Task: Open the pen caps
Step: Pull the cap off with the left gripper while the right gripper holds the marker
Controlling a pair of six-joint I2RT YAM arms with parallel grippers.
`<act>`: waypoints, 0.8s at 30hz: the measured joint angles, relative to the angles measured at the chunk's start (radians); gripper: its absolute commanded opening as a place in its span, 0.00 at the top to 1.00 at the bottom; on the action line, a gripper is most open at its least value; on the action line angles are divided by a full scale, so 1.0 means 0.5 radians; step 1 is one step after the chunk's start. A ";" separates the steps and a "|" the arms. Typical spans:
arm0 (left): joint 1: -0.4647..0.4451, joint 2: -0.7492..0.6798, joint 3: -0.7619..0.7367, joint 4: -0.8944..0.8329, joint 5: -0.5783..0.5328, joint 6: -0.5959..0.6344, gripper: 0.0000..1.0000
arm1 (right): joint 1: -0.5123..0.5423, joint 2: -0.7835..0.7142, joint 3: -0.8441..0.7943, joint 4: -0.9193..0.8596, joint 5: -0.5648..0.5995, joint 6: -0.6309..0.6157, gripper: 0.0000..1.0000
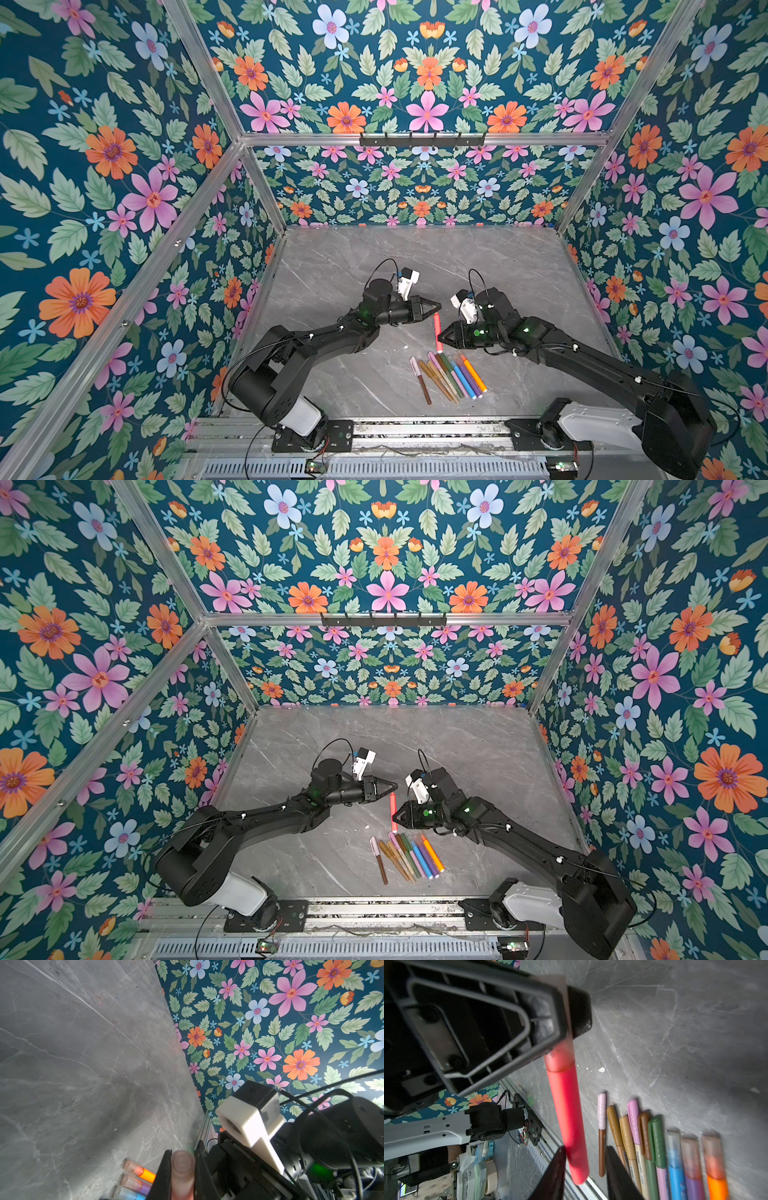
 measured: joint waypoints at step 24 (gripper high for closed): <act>-0.023 0.142 -0.140 0.568 -0.044 -0.473 1.00 | 0.005 -0.107 -0.168 0.276 -0.017 0.084 1.00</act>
